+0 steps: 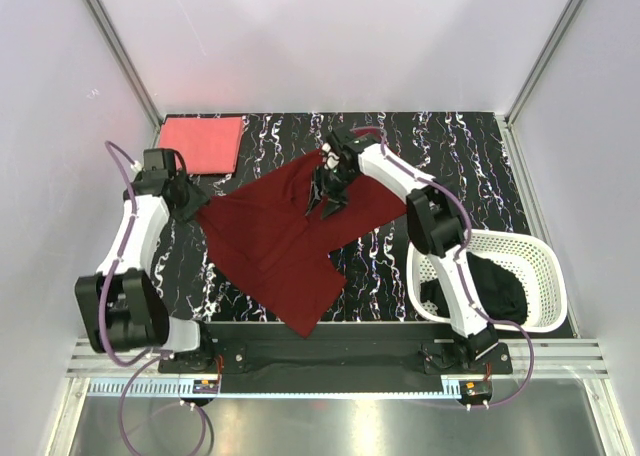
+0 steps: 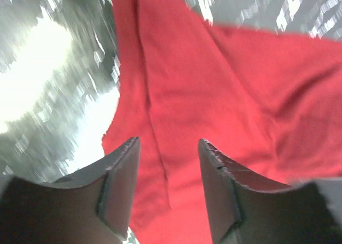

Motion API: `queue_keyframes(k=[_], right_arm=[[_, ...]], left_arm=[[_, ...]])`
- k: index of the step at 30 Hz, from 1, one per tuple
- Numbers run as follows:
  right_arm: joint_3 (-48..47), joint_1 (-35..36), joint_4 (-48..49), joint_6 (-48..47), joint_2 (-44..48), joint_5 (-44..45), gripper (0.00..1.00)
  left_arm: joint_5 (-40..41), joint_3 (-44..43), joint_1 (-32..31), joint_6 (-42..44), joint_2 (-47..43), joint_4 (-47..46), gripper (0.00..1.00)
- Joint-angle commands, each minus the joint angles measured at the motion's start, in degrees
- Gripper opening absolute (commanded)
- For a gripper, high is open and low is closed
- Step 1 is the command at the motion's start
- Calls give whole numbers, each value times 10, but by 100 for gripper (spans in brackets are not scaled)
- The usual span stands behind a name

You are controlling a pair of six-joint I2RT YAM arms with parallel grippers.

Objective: Fold and stack the t-shirts
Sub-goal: Fold the tshirt

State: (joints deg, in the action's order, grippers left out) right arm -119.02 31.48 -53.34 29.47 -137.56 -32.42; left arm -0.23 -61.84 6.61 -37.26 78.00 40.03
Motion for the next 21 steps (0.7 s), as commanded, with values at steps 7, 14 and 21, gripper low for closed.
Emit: queue_keyframes(k=[7, 14, 21], right_arm=[[114, -8, 13, -37, 160, 40, 55], [150, -10, 39, -28, 186, 28, 56], [148, -13, 41, -28, 180, 22, 55]], left_arm=[[23, -78, 46, 136, 152, -136, 34], [37, -111, 80, 162, 209, -135, 40], [-11, -99, 90, 157, 228, -171, 45]])
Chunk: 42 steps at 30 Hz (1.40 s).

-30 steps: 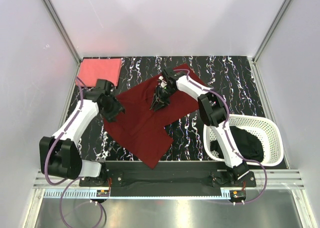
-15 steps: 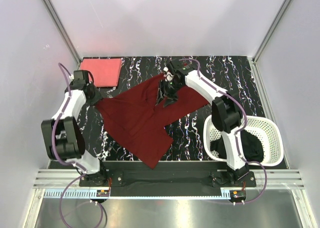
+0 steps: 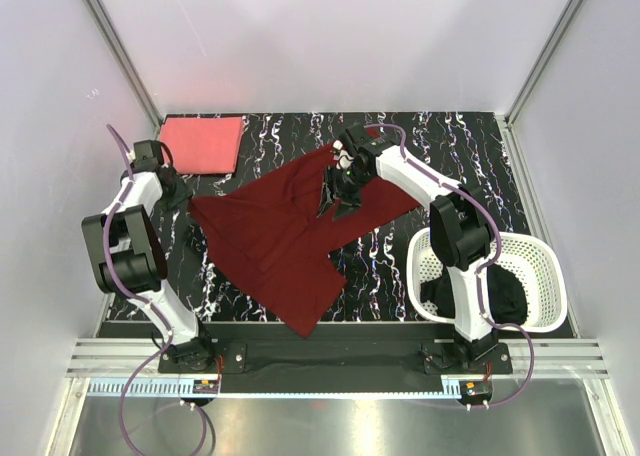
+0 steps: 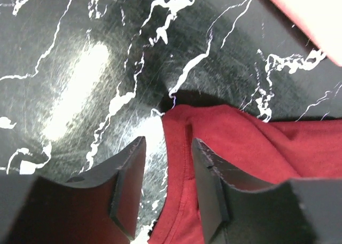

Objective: Fold and stack the t-shirts
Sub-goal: Fold the tshirt

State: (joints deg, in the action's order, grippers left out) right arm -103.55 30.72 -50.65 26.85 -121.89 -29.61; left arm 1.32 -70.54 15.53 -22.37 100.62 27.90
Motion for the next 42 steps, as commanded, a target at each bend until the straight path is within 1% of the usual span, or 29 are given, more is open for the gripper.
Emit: queue_keyframes(k=[1, 9, 14, 25, 27, 28, 29, 30, 31, 32, 33, 35, 38, 42], right_arm=[[-6, -7, 14, -1, 24, -7, 55], [12, -8, 23, 1, 29, -8, 55], [19, -8, 29, 2, 30, -11, 54], [30, -8, 42, 10, 31, -18, 54], [30, -8, 42, 11, 28, -19, 54], [29, -9, 41, 10, 27, -20, 54], [29, -8, 42, 10, 24, -20, 54], [28, -9, 42, 11, 23, -19, 53], [27, -9, 42, 10, 22, -18, 54], [25, -8, 43, 9, 17, -17, 54], [21, -10, 43, 8, 15, -13, 53], [9, -11, 46, 7, 3, -5, 54], [-14, -22, 61, 13, -14, 10, 54], [-37, -57, 113, 53, -42, 27, 52]], left_arm=[[-32, -9, 1, 5, 4, -58, 46], [-68, -6, 2, -22, 21, -75, 46], [-75, -32, 2, -42, 48, -41, 44], [-98, -34, 3, -65, 57, -50, 41], [-96, -35, 2, -70, 64, -52, 39], [-98, -35, 5, -76, 66, -57, 36], [-98, -35, 6, -79, 70, -60, 31], [-98, -35, 6, -83, 72, -63, 28], [-93, -37, 11, -90, 76, -64, 24], [-91, -38, 13, -94, 80, -63, 12], [-87, -39, 17, -98, 81, -61, 7], [-61, -36, 27, -110, 78, -51, 0], [-33, -7, 40, -124, 56, -60, 0], [-33, 1, 45, -140, 58, -65, 0]])
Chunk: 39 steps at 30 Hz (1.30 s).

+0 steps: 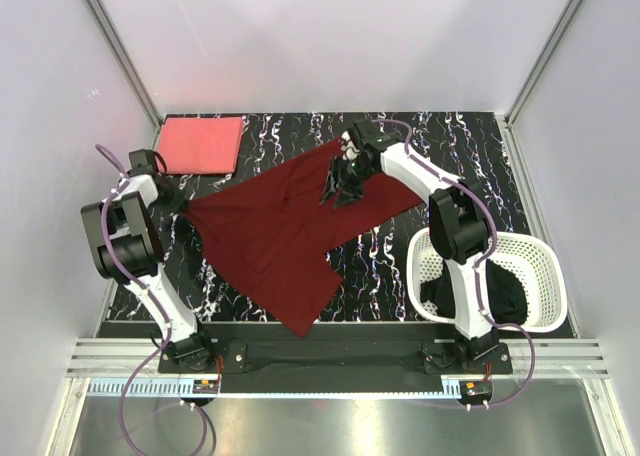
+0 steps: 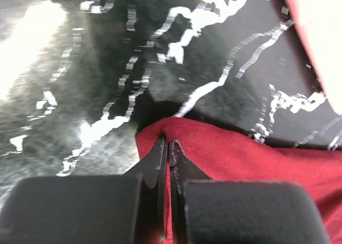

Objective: Fold and stack the t-shirts
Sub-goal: Fold the tshirt

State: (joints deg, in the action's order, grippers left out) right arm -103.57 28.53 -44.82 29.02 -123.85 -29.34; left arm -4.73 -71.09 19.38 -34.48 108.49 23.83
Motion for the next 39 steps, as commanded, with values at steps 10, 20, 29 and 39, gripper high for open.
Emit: queue_keyframes(k=[10, 20, 29, 39], right_arm=[[-275, -125, 11, 19, -172, 72, 46], [-303, -162, 59, 11, -200, 163, 46], [-272, -193, 62, 67, -201, 198, 47], [-232, -207, 97, 77, -203, 198, 45]], left_arm=[[46, -8, 8, -18, -49, -7, 45], [-54, 71, -72, -56, -174, -11, 45], [-61, 80, -91, -67, -113, -3, 44], [-47, 75, -91, -67, -75, 24, 44]])
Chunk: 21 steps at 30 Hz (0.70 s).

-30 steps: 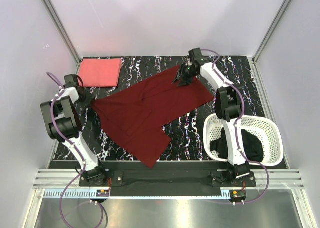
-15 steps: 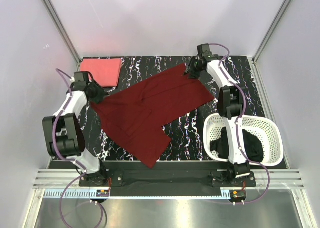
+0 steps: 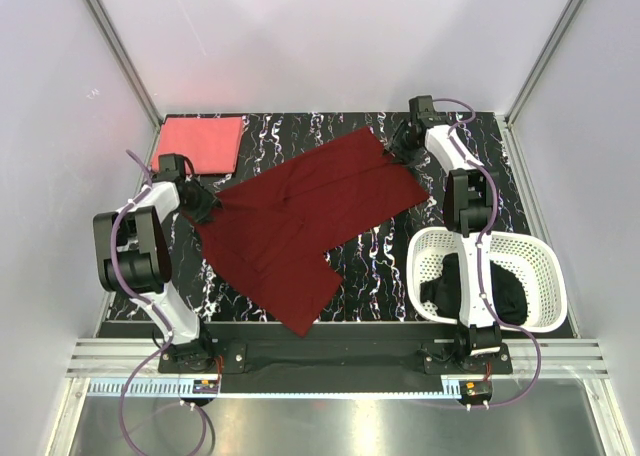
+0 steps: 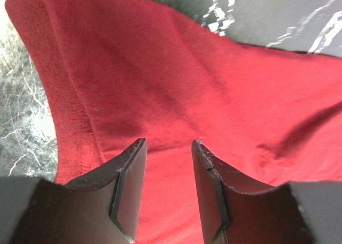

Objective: Fold and stack the t-shirts
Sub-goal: Fold the tshirt

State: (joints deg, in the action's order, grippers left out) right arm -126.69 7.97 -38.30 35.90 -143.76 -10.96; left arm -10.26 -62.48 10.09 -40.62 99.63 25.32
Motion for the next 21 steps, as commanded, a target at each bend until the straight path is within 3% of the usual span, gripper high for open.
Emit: queue_keyframes(k=[1, 13, 21], right_arm=[[2, -2, 35, 10, -6, 12, 45], [0, -6, 68, 18, -27, -21, 36], [-42, -12, 93, 0, -34, -1, 11]], left_arm=[[9, -14, 2, -4, 16, 10, 44], [29, -48, 6, 5, 50, 41, 44], [49, -46, 13, 8, 57, 52, 44]])
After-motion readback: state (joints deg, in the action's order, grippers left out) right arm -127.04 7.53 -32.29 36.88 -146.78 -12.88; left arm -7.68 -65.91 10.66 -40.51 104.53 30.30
